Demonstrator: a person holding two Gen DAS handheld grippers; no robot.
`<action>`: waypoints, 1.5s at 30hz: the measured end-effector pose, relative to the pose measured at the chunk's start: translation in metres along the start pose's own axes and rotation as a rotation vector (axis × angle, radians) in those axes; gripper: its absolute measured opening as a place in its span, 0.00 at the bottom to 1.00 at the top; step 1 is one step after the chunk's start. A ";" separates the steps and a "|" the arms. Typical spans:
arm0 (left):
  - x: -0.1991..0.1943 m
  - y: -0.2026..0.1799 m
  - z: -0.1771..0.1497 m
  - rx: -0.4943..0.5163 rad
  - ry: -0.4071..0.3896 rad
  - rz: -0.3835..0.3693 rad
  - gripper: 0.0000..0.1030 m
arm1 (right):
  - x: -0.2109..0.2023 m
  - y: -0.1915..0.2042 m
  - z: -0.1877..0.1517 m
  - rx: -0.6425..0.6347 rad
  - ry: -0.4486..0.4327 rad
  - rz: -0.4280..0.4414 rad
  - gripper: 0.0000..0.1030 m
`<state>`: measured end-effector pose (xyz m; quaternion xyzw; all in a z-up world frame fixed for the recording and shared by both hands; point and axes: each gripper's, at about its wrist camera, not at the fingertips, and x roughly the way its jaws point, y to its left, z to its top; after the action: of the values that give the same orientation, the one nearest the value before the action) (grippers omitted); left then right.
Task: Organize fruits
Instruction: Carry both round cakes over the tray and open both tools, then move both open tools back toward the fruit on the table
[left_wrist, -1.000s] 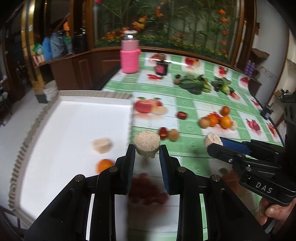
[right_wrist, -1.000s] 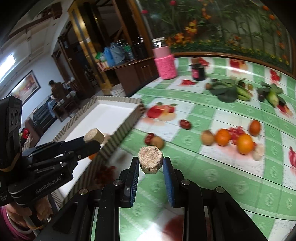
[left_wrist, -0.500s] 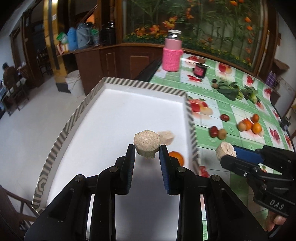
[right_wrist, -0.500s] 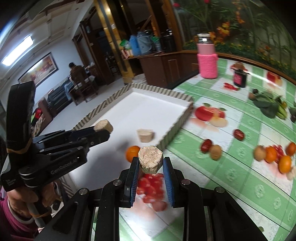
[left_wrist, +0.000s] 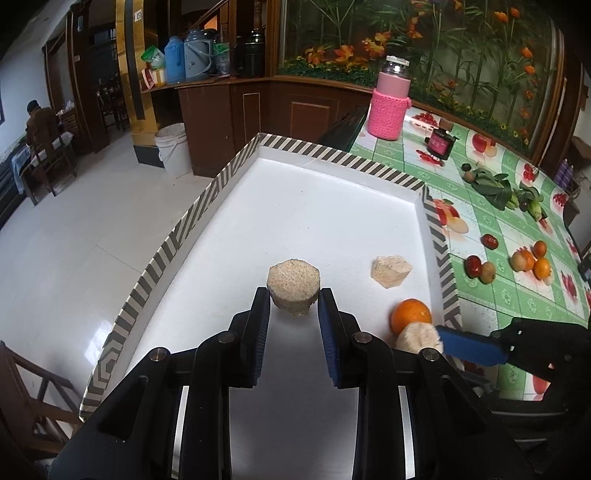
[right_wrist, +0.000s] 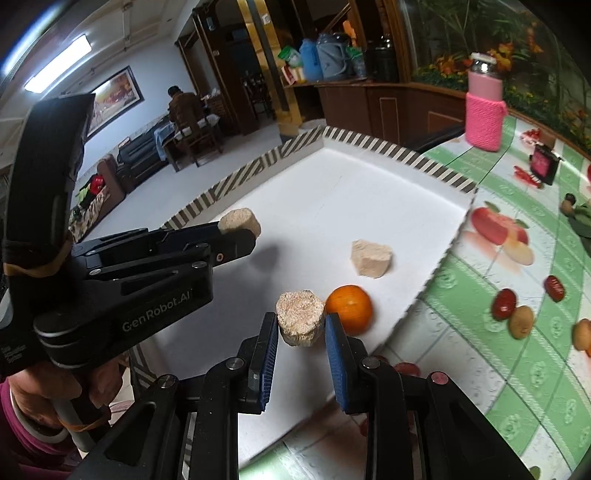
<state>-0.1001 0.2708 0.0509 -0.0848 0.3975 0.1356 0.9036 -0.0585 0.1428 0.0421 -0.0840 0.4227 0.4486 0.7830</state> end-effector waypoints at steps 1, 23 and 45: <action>0.001 0.001 0.000 -0.004 0.004 -0.001 0.25 | 0.004 0.001 0.001 -0.004 0.007 0.004 0.25; 0.004 0.012 -0.001 -0.052 0.002 0.035 0.59 | 0.004 0.006 -0.004 -0.023 0.018 -0.005 0.32; -0.019 -0.113 0.004 0.129 -0.072 -0.098 0.59 | -0.109 -0.104 -0.055 0.201 -0.136 -0.228 0.32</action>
<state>-0.0744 0.1611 0.0728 -0.0406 0.3680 0.0683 0.9264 -0.0366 -0.0142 0.0624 -0.0223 0.3993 0.3170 0.8600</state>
